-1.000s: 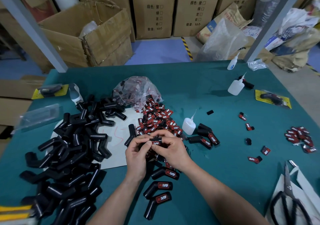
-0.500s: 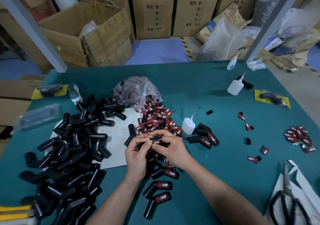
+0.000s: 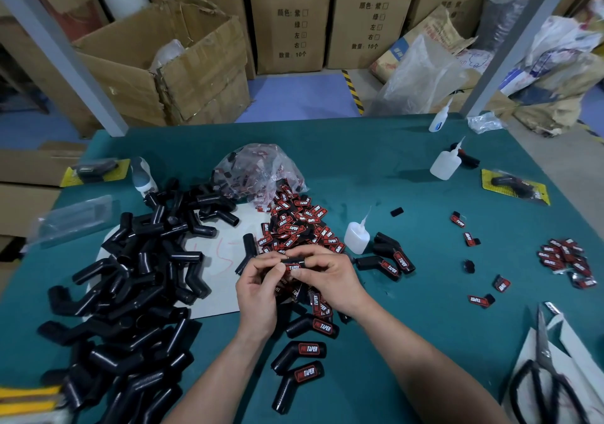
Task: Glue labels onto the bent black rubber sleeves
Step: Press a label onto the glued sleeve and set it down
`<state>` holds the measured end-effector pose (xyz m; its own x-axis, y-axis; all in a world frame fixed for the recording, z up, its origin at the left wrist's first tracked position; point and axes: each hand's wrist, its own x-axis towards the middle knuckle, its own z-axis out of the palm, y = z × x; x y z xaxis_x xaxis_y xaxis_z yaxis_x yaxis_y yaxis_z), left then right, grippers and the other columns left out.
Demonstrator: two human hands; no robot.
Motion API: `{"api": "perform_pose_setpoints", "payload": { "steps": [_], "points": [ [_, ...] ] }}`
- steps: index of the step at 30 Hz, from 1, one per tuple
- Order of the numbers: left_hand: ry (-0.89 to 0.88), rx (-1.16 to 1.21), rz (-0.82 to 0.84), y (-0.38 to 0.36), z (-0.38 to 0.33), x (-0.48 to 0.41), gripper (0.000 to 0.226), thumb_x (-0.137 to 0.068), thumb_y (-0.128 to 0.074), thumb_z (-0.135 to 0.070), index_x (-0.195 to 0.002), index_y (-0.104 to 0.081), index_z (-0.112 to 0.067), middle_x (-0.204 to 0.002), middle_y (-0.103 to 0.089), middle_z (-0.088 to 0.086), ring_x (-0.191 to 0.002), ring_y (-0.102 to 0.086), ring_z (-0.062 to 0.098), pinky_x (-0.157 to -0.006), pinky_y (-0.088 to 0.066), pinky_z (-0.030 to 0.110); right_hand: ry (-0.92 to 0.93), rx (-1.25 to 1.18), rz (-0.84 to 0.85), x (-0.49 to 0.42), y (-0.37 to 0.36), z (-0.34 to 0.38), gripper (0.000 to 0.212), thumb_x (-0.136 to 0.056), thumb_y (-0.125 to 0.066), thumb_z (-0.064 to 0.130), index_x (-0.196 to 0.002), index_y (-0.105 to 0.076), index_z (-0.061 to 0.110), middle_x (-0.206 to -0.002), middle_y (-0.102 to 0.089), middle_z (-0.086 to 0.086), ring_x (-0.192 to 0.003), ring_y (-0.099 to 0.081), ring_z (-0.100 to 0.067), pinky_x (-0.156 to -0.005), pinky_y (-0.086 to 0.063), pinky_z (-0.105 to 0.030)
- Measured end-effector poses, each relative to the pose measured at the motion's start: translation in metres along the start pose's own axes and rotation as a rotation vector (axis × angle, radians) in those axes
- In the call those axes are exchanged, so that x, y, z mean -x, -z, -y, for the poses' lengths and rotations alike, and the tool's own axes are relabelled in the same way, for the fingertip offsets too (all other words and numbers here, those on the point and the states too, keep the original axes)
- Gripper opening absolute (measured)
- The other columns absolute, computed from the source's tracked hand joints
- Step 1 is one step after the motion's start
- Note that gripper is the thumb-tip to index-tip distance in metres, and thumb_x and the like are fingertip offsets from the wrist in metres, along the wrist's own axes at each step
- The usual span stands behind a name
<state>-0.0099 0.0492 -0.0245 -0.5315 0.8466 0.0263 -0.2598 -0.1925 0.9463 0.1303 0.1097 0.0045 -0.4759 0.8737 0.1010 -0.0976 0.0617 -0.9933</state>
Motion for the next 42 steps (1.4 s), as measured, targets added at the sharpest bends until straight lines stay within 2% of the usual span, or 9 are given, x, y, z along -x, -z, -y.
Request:
{"api": "perform_pose_setpoints", "payload": {
  "steps": [3, 7, 13, 19, 28, 32, 34, 38, 42],
  "points": [
    [-0.003, 0.006, -0.02, 0.001, -0.001, -0.002, 0.005, -0.077, -0.078, -0.026, -0.081, -0.076, -0.025, -0.1, -0.074, 0.003, -0.102, -0.067, 0.024, -0.098, -0.049, 0.046, -0.016, -0.034, 0.009, -0.001, 0.001, -0.003, 0.007, -0.089, -0.076, 0.01, -0.093, -0.08, 0.005, -0.119, -0.073, -0.004, -0.113, -0.068, -0.024, -0.098, -0.052, -0.031],
    [-0.056, -0.07, -0.017, 0.0, -0.002, 0.001, 0.004, -0.081, -0.075, -0.026, -0.085, -0.075, -0.026, -0.104, -0.074, 0.004, -0.105, -0.068, 0.026, -0.097, -0.051, 0.043, -0.004, -0.047, -0.009, 0.001, 0.0, -0.003, 0.009, -0.09, -0.075, 0.008, -0.096, -0.079, 0.002, -0.118, -0.073, -0.006, -0.111, -0.068, -0.025, -0.097, -0.052, -0.03],
    [-0.18, -0.187, 0.011, -0.004, -0.003, 0.005, 0.009, -0.088, -0.072, -0.027, -0.091, -0.073, -0.035, -0.108, -0.073, 0.004, -0.106, -0.068, 0.023, -0.096, -0.054, 0.031, -0.021, -0.085, -0.088, 0.001, -0.005, 0.002, 0.015, -0.087, -0.076, 0.01, -0.084, -0.082, 0.024, -0.11, -0.075, -0.003, -0.104, -0.07, -0.02, -0.094, -0.052, -0.026],
    [-0.21, -0.206, 0.02, -0.004, -0.002, 0.006, 0.011, -0.088, -0.071, -0.026, -0.093, -0.073, -0.036, -0.108, -0.072, -0.001, -0.106, -0.069, 0.019, -0.095, -0.053, 0.026, -0.054, -0.119, -0.091, 0.001, -0.006, -0.001, 0.011, -0.085, -0.074, 0.021, -0.075, -0.078, 0.021, -0.11, -0.075, -0.004, -0.104, -0.07, -0.02, -0.093, -0.052, -0.027],
    [-0.223, -0.235, 0.025, -0.004, -0.001, 0.005, 0.012, -0.089, -0.071, -0.025, -0.095, -0.073, -0.036, -0.108, -0.072, -0.007, -0.106, -0.068, 0.015, -0.095, -0.051, 0.022, -0.087, -0.177, -0.098, -0.002, -0.004, -0.007, 0.014, -0.086, -0.074, 0.019, -0.072, -0.076, 0.015, -0.11, -0.075, -0.008, -0.103, -0.07, -0.022, -0.092, -0.052, -0.027],
    [-0.344, -0.481, 0.193, 0.002, 0.0, 0.002, 0.013, -0.097, -0.066, -0.024, -0.107, -0.073, -0.027, -0.119, -0.065, -0.013, -0.113, -0.064, 0.012, -0.102, -0.047, 0.022, -0.162, -0.226, -0.137, -0.004, 0.0, -0.006, 0.019, -0.082, -0.074, 0.014, -0.071, -0.071, -0.002, -0.105, -0.075, -0.01, -0.101, -0.07, -0.02, -0.092, -0.052, -0.026],
    [-0.412, -0.573, 0.256, 0.005, 0.002, 0.001, 0.018, -0.099, -0.064, -0.022, -0.113, -0.074, -0.017, -0.122, -0.063, -0.011, -0.117, -0.063, 0.012, -0.104, -0.046, 0.021, -0.186, -0.247, -0.158, -0.005, 0.002, -0.004, 0.014, -0.082, -0.073, 0.01, -0.073, -0.074, -0.001, -0.102, -0.075, -0.01, -0.1, -0.07, -0.019, -0.09, -0.052, -0.025],
    [-0.471, -0.644, 0.251, 0.008, 0.005, 0.0, 0.022, -0.097, -0.069, -0.019, -0.113, -0.077, -0.006, -0.12, -0.066, -0.001, -0.115, -0.065, 0.01, -0.103, -0.049, 0.024, -0.209, -0.275, -0.16, -0.005, 0.003, -0.002, 0.009, -0.082, -0.073, 0.01, -0.078, -0.079, 0.005, -0.101, -0.075, -0.01, -0.099, -0.07, -0.018, -0.089, -0.052, -0.025],
    [-0.462, -0.63, 0.21, 0.008, 0.004, -0.001, 0.021, -0.092, -0.073, -0.01, -0.112, -0.077, -0.007, -0.119, -0.065, -0.012, -0.113, -0.065, 0.005, -0.102, -0.048, 0.019, -0.223, -0.25, -0.128, -0.008, 0.005, -0.003, 0.017, -0.084, -0.069, 0.013, -0.08, -0.076, -0.002, -0.104, -0.075, -0.01, -0.101, -0.069, -0.021, -0.092, -0.052, -0.03]
  ]
}}
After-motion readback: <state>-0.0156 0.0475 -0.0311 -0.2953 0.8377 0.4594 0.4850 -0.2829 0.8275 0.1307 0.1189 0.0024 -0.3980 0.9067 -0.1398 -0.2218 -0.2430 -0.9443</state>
